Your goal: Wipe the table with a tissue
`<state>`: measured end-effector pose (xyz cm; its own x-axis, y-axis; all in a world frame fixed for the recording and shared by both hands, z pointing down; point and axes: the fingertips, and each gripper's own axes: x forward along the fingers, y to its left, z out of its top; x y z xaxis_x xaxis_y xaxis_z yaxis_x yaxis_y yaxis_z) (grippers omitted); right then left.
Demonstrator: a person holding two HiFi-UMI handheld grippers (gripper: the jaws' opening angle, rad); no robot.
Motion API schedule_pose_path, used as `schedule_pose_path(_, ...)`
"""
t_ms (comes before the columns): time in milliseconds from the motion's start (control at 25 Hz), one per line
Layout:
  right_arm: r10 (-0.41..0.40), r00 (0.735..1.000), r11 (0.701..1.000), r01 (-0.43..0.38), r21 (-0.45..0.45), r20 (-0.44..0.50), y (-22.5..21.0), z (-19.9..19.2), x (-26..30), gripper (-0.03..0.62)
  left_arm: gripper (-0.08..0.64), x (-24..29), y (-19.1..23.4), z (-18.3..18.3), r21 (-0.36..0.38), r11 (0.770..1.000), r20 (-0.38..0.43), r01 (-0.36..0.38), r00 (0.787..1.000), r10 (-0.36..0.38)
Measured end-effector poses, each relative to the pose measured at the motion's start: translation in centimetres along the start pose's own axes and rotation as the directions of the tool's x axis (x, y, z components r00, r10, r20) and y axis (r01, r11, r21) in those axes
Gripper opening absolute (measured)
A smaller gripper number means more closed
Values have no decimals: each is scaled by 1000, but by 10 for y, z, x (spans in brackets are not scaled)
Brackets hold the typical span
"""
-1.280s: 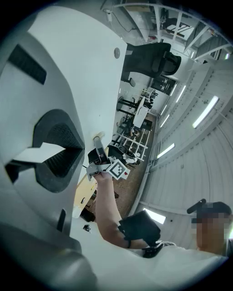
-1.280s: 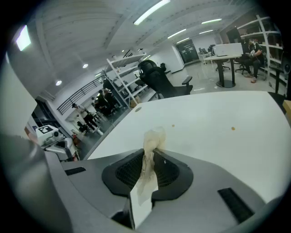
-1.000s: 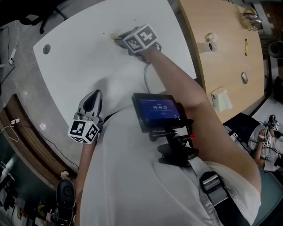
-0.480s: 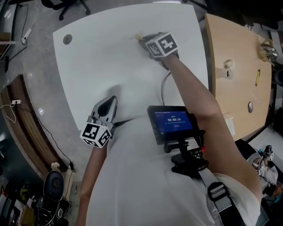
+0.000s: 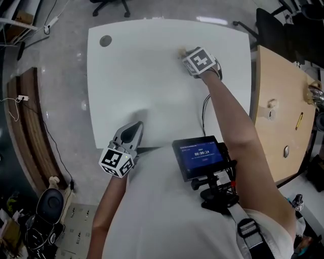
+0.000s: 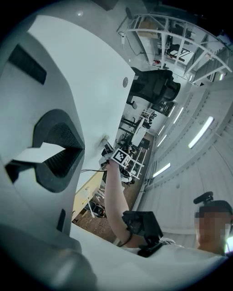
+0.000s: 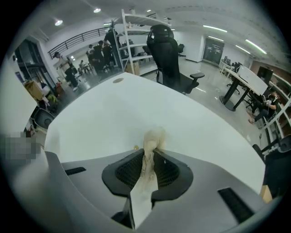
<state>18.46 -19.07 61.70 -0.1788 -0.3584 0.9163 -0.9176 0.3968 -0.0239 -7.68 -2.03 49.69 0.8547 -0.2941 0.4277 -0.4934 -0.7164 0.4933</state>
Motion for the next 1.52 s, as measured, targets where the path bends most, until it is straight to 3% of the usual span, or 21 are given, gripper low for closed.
schedule_pose_path(400, -18, 996, 983, 1, -183, -89, 26, -1, 3, 61, 6, -2, -5, -4, -8, 1000, 18, 16, 1000, -16)
schedule_pose_path(640, 83, 987, 973, -110, -205, -134, 61, -15, 3, 61, 6, -5, -7, -7, 4, 1000, 18, 24, 1000, -25)
schedule_pose_path(800, 131, 979, 951, -168, -261, -154, 87, -28, 0, 61, 6, -5, -8, -5, 18, 999, 11, 35, 999, -35)
schedule_pose_path(880, 216, 958, 926, -262, -273, -187, 111, -42, -5, 61, 6, -2, -11, -5, 29, 999, 2, 45, 999, -45)
schedule_pose_path(1000, 384, 896, 866, -433, -251, -221, 151, -65, -17, 61, 6, 3, -19, -1, 51, 996, -10, 67, 998, -67)
schedule_pose_path(1120, 487, 864, 848, -502, -168, -128, 168, -70, -32, 61, 6, 10, -27, 5, 82, 992, -27, 96, 995, -94)
schedule_pose_path(1240, 534, 846, 845, -532, -60, 14, 160, -66, -50, 61, 6, 20, -36, 11, 112, 986, -44, 125, 992, -121)
schedule_pose_path(1360, 538, 834, 839, -543, 18, 120, 142, -69, -68, 61, 6, 31, -48, 12, 136, 979, -65, 154, 987, -146)
schedule_pose_path(1520, 498, 841, 846, -525, 92, 212, 108, -81, -90, 61, 6, 48, -67, 13, 160, 967, -94, 196, 979, -182)
